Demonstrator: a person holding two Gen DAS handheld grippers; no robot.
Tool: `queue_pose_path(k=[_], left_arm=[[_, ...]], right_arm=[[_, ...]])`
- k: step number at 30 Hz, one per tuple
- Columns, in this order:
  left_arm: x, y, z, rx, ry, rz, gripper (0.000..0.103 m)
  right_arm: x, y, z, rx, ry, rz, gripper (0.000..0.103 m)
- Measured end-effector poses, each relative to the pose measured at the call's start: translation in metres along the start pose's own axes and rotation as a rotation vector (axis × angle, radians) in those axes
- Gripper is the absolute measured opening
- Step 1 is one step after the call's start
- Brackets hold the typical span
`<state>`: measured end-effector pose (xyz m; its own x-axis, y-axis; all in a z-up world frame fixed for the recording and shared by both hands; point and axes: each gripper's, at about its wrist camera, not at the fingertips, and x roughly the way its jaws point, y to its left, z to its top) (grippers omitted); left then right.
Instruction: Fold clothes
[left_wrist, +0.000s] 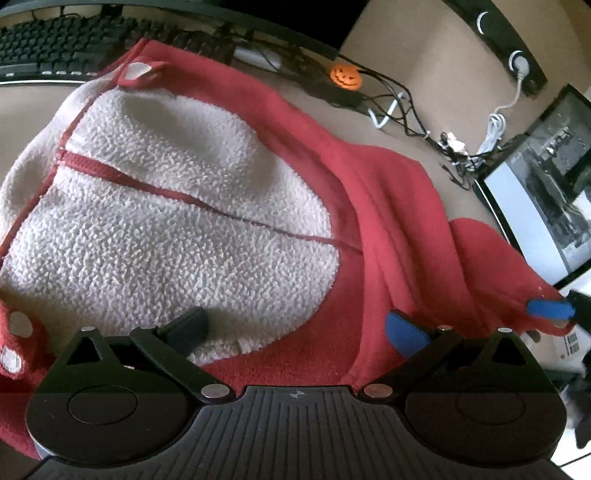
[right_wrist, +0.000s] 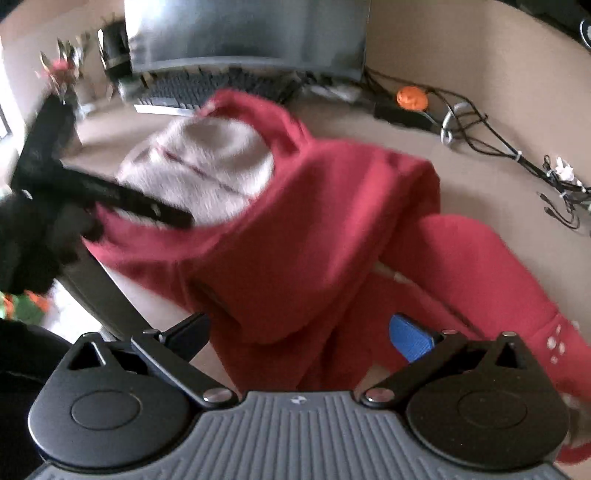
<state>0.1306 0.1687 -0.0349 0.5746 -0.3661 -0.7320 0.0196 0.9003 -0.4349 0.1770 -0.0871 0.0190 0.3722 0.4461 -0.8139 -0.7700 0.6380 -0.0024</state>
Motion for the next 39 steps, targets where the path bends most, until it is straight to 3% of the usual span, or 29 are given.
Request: queue_pose_path(k=[3, 8, 13, 14, 16, 17, 18, 19, 20, 21, 24, 26, 28, 30, 33, 36, 39], left_arm=[[0.006, 0.002, 0.001, 0.023, -0.014, -0.019, 0.103], [0.004, 0.007, 0.001, -0.012, -0.033, -0.042, 0.103], [0.005, 0.006, 0.003, -0.054, -0.044, -0.028, 0.103], [0.005, 0.006, 0.003, -0.062, -0.046, -0.023, 0.103], [0.005, 0.005, 0.004, -0.078, -0.050, -0.014, 0.103], [0.005, 0.004, 0.005, -0.086, -0.051, -0.010, 0.103], [0.005, 0.004, 0.005, -0.094, -0.053, -0.005, 0.103], [0.006, 0.003, 0.006, -0.102, -0.055, 0.000, 0.103], [0.006, 0.002, 0.006, -0.110, -0.057, 0.004, 0.103], [0.006, 0.002, 0.007, -0.118, -0.059, 0.009, 0.103], [0.007, -0.001, 0.012, -0.127, -0.056, 0.016, 0.103], [0.009, -0.005, 0.020, -0.114, -0.050, -0.041, 0.103], [0.014, -0.010, 0.031, -0.085, -0.036, -0.130, 0.103], [0.021, -0.020, 0.042, -0.010, -0.016, -0.154, 0.103], [0.033, -0.023, 0.056, 0.116, 0.010, -0.059, 0.103], [0.035, -0.003, 0.065, 0.093, 0.027, -0.022, 0.103], [0.037, 0.017, 0.074, 0.069, 0.044, 0.015, 0.103]], right_arm=[[0.022, 0.001, 0.007, -0.016, 0.023, -0.071, 0.103], [0.027, -0.027, 0.060, -0.080, -0.086, -0.232, 0.103], [0.057, -0.063, 0.145, -0.222, -0.102, -0.205, 0.103], [0.062, -0.068, 0.165, -0.246, -0.155, -0.278, 0.103], [0.069, -0.080, 0.205, -0.241, -0.351, -0.565, 0.103], [0.069, -0.089, 0.224, -0.185, -0.429, -0.656, 0.103], [0.066, -0.103, 0.239, -0.083, -0.439, -0.617, 0.103], [0.064, -0.117, 0.251, 0.007, -0.396, -0.502, 0.103], [0.066, -0.129, 0.261, 0.070, -0.338, -0.399, 0.103], [0.069, -0.135, 0.261, 0.078, -0.302, -0.367, 0.103], [0.068, -0.143, 0.246, 0.036, -0.320, -0.448, 0.103], [0.060, -0.159, 0.229, 0.085, -0.311, -0.439, 0.103], [0.045, -0.174, 0.207, 0.142, -0.298, -0.368, 0.103], [0.031, -0.182, 0.184, 0.200, -0.270, -0.247, 0.103], [0.022, -0.174, 0.133, 0.309, -0.181, -0.048, 0.103], [0.031, -0.148, 0.069, 0.456, -0.073, 0.124, 0.103], [0.052, -0.106, 0.023, 0.546, -0.002, 0.206, 0.103]])
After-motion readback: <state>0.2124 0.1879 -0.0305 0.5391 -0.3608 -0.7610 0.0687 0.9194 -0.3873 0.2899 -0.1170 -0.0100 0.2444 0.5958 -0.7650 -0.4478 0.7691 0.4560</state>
